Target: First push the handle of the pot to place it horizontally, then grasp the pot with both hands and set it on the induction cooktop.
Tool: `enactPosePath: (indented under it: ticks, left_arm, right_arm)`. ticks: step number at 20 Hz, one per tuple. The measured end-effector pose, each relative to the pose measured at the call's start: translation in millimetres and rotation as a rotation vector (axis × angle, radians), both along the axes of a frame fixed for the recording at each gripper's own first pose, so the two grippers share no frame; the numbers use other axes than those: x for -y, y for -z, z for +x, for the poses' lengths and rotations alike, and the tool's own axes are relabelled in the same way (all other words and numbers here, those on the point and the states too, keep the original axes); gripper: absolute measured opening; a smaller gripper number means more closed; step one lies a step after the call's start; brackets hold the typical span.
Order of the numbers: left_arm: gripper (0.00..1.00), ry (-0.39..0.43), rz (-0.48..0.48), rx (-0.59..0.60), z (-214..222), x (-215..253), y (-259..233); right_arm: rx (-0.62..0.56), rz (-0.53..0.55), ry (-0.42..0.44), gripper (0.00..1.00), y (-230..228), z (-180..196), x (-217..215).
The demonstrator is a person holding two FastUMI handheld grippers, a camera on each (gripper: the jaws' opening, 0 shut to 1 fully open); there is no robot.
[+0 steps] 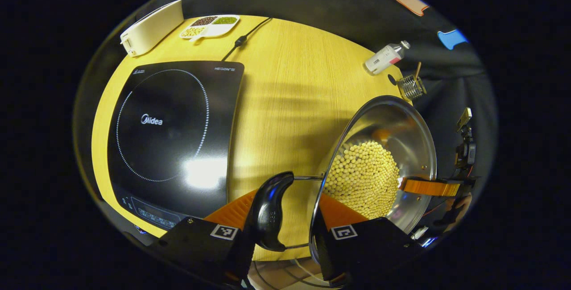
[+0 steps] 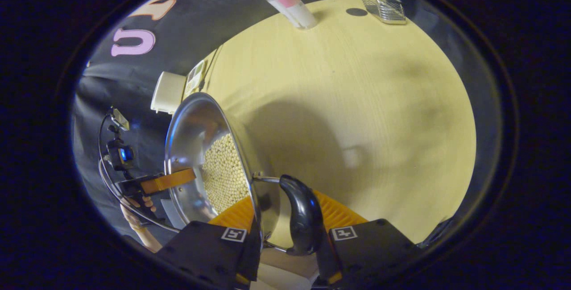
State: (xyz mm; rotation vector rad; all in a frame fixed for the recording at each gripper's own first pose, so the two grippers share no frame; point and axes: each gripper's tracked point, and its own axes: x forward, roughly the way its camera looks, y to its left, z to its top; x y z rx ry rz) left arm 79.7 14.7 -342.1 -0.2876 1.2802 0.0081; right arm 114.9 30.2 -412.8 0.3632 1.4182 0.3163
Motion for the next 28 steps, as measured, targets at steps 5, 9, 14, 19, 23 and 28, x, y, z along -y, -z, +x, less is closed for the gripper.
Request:
enactPosePath:
  ticks: [5,9,14,19,23,28]
  left_arm:
    - [0.61,-0.019,-0.005,0.017,-17.9,-32.7,-17.0]
    - [0.63,-0.039,-0.012,0.042,-25.7,-75.5,-24.8]
    - [0.61,-0.034,0.001,0.066,-31.0,-141.4,-32.0]
    - [0.61,-0.026,0.022,0.072,-29.7,-204.3,-28.2]
    - [0.61,-0.033,0.039,0.099,-20.4,-248.6,-21.4]
    - [0.61,-0.033,0.052,0.104,-7.0,-289.8,-9.4]
  right_arm:
    - [0.024,0.000,-0.022,0.54,-15.2,-14.3,-36.8]
    - [0.048,-0.009,-0.030,0.48,-21.4,-21.5,-82.1]
    - [0.051,-0.014,-0.030,0.48,-18.5,-29.0,-151.3]
    - [0.046,-0.004,-0.030,0.48,-5.0,-29.7,-216.8]
    - [0.091,-0.003,-0.040,0.54,7.2,-14.7,-265.9]
    - [0.087,-0.005,-0.041,0.54,22.7,-1.2,-300.9]
